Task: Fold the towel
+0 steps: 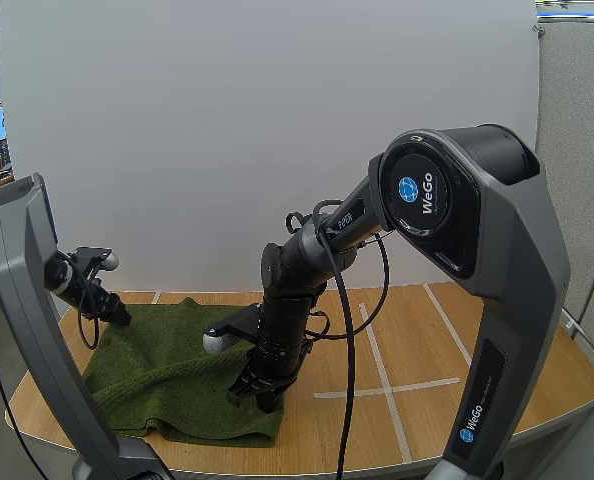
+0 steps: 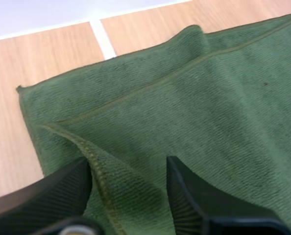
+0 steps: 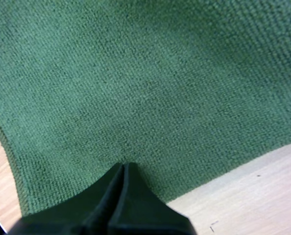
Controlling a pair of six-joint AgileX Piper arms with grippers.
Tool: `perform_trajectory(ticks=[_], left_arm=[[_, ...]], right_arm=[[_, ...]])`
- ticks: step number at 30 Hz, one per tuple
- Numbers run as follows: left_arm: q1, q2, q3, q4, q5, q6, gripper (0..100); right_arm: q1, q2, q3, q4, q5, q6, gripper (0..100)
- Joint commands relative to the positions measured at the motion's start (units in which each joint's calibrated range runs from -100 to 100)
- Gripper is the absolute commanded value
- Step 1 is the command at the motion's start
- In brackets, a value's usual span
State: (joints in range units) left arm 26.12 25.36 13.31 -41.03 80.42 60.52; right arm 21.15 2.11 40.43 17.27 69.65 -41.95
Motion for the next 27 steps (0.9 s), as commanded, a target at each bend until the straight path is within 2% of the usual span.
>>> perform_trajectory(ticks=[1, 2, 4, 5, 7, 11, 15, 21, 25, 27], left_arm=[[-0.63, -0.1, -0.6, -0.2, 2.9, -0.7, 70], [-0.63, -0.1, -0.6, 0.7, 2.9, -0.7, 63], [-0.63, -0.1, -0.6, 1.4, 2.9, -0.7, 55], [-0.63, -0.1, -0.6, 2.0, 2.7, -0.7, 45], [-0.63, -0.1, -0.6, 2.2, 2.5, -0.8, 34], [-0.63, -0.1, -0.6, 2.6, 2.3, -0.8, 19], [-0.63, -0.1, -0.6, 4.0, 1.7, -0.8, 12], [-0.55, -0.1, -0.6, 9.7, -3.4, -1.7, 10], [-0.55, -0.1, -0.9, 11.1, -5.3, -1.9, 0], [-0.55, -0.1, -1.9, 11.1, -5.3, -1.9, 0]], right_arm=[[-0.3, -0.9, 0.2, -0.1, 1.0, 0.0, 0], [-0.3, -0.9, 0.2, -0.1, 1.0, 0.0, 0], [-0.3, -0.9, 0.2, -0.1, 1.0, 0.0, 0], [-0.3, -0.9, 0.2, -0.1, 1.0, 0.0, 0], [-0.3, -0.9, 0.2, -0.1, 1.0, 0.0, 0], [-0.3, -0.9, 0.2, -0.1, 1.0, 0.0, 0], [-0.3, -0.9, 0.2, -0.1, 1.0, 0.0, 0], [-0.3, -0.9, 0.2, -0.1, 1.0, 0.0, 0], [-0.3, -0.9, 0.2, -0.1, 1.0, 0.0, 0], [-0.3, -0.9, 0.2, -0.1, 1.0, 0.0, 0]])
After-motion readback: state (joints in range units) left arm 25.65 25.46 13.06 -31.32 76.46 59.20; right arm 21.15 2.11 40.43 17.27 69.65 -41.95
